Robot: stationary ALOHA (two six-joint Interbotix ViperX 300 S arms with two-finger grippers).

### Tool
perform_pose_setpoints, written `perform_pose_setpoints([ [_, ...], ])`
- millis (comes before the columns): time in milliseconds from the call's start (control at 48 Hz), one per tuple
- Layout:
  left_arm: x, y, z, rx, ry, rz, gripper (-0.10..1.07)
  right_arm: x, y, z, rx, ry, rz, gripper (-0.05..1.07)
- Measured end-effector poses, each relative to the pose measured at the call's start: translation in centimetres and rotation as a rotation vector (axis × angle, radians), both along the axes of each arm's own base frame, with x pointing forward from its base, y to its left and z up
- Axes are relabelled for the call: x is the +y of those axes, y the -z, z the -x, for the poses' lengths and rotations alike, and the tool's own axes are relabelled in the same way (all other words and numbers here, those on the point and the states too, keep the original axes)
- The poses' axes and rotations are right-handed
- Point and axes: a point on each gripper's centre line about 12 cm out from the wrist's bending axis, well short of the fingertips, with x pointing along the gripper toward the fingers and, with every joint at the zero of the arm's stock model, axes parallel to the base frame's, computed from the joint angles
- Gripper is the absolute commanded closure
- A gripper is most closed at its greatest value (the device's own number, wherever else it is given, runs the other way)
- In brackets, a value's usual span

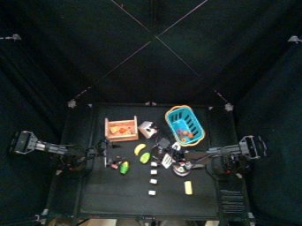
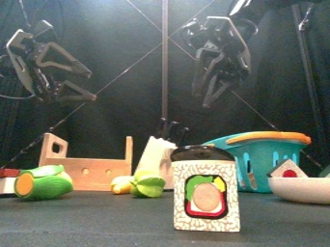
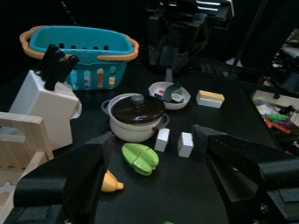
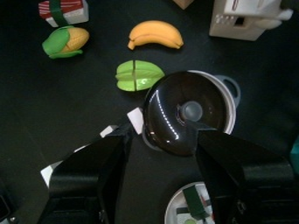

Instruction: Grab sushi piece

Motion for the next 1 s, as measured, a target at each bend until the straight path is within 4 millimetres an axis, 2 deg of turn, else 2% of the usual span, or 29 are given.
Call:
perform_pose_setpoints([
  [208,-0.2,0.8,-0.9,0.045,0.012,-0.016,-0.05,0.5,1.0,2.8,-0.122,-0.053,-0.042,0.17],
  [354,-0.8,0.8,-2.7,0.063,0.061,-0.067,-0.05,1.2,2.9,4.9,-0.171,-0.123,-0.071,0.17],
  [646,-2.5,1.6,-6.6,0.11,0.167,-0.146,-0.05,2.3,4.8,6.8,-0.179,-0.192,-0.094,0.17],
  [854,-2.6,3.0,-9.0,0.16,0.15,-0.12,-0.05,2.3,7.0,8.4,-0.116,-0.192,-0.096,0.17],
  [1000,-2.4,4.5,-10.7,0.202,0.126,-0.101,-0.05,2.3,7.6,8.8,-0.097,-0.195,-0.096,0.17],
])
